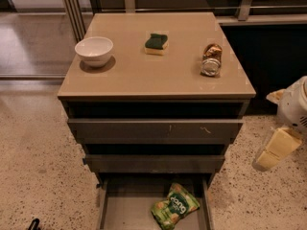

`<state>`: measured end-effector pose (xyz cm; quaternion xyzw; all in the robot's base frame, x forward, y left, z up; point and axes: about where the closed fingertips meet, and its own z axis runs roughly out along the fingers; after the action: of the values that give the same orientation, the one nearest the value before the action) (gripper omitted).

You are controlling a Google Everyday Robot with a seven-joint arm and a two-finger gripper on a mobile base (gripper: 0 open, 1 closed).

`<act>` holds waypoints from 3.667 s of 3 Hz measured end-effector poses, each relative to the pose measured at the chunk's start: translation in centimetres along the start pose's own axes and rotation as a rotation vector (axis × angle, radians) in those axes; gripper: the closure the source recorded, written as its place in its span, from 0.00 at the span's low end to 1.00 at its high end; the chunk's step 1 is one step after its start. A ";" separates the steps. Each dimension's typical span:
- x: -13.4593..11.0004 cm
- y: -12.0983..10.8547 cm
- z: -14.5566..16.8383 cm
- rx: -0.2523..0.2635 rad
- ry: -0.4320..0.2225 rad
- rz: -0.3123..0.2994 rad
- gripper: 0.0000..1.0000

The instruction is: Pick green rice chip bag from bottom drawer and place on counter

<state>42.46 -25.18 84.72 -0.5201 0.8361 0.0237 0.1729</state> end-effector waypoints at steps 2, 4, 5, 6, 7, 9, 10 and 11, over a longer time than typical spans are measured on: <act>5.7 4.4 11.9 -0.161 -0.183 0.185 0.00; 5.8 4.7 11.5 -0.121 -0.153 0.211 0.00; 8.1 6.0 15.4 -0.125 -0.163 0.331 0.00; 9.6 7.0 20.6 -0.164 -0.200 0.408 0.00; 10.3 8.0 26.2 -0.282 -0.258 0.467 0.00; 12.1 9.0 28.1 -0.265 -0.235 0.531 0.00; 11.9 9.1 31.5 -0.264 -0.234 0.538 0.00; 11.5 9.6 36.2 -0.304 -0.241 0.553 0.00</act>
Offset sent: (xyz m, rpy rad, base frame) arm -0.0384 -0.0014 -0.1907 0.3775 0.1472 -0.1170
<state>39.05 -22.75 45.80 -0.2870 0.9059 0.2555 0.1781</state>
